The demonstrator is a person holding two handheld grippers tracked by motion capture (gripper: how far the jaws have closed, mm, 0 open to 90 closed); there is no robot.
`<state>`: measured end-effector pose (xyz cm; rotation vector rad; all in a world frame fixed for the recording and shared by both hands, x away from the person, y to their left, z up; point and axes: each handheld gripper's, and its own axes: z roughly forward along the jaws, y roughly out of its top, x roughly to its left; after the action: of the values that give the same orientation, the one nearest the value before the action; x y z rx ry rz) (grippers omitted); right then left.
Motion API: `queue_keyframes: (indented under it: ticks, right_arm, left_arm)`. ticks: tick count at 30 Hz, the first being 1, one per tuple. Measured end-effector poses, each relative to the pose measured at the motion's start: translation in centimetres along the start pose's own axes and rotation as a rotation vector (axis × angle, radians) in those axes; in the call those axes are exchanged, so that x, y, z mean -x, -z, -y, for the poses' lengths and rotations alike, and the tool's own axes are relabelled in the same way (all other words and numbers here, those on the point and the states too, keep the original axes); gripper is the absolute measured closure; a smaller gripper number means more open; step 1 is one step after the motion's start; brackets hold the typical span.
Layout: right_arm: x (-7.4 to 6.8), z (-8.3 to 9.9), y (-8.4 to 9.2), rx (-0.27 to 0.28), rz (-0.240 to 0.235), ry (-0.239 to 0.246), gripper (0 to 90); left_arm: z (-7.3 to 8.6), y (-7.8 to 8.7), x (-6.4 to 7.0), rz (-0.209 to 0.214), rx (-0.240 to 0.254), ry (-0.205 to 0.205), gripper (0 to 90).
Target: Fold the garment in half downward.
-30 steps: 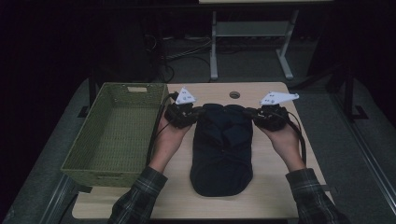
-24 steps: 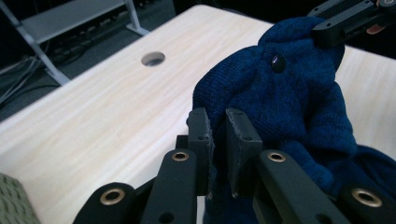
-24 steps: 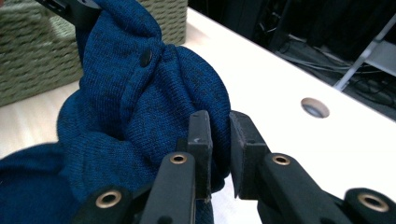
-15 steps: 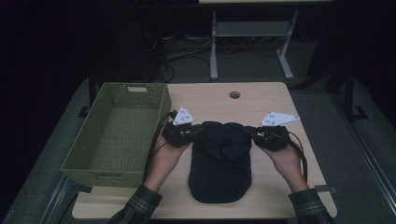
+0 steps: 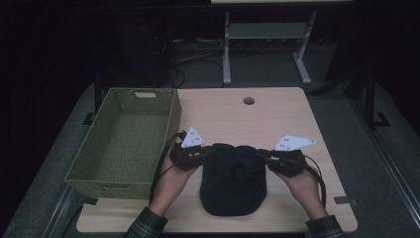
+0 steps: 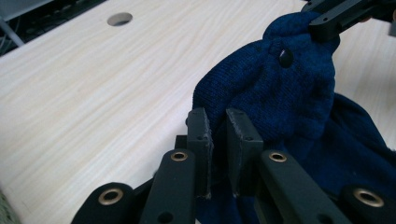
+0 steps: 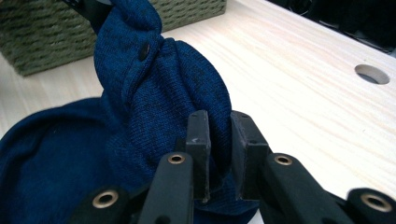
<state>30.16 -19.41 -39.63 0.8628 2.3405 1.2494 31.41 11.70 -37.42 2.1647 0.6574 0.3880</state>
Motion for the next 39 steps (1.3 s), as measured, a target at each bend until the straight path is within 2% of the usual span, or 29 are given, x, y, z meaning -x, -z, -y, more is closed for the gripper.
queue_keyframes:
  ticks: [6, 8, 15, 30, 33, 36, 39]
  right_arm:
    - [-1.0, 1.2, 0.3, -0.021, -0.014, 0.007, 77.6]
    - [-1.2, 1.5, 0.4, -0.031, -0.013, 0.011, 77.6]
    - [-1.5, 2.2, 0.9, -0.050, -0.012, 0.008, 76.3]
    - [-3.5, 4.6, 1.2, -0.091, -0.082, -0.028, 70.2]
    - [-4.0, 5.1, 1.3, -0.097, -0.099, -0.031, 64.8]
    - [-4.3, 5.3, 1.5, -0.101, -0.109, -0.036, 61.2]
    - [-4.5, 5.2, 2.3, -0.085, -0.122, -0.049, 58.2]
  left_arm:
    - [0.5, 0.1, 1.4, 0.008, -0.031, -0.017, 80.1]
    - [0.8, 0.0, 1.7, 0.027, -0.031, 0.000, 80.1]
    - [1.9, -0.5, 2.5, 0.062, -0.053, 0.018, 79.6]
    - [5.0, -0.2, 4.1, 0.120, -0.115, 0.057, 75.1]
    - [5.7, 0.0, 4.4, 0.126, -0.128, 0.066, 71.2]
    - [6.0, 0.3, 4.6, 0.140, -0.123, 0.075, 67.3]
    - [5.5, 1.0, 4.6, 0.137, -0.101, 0.069, 64.2]
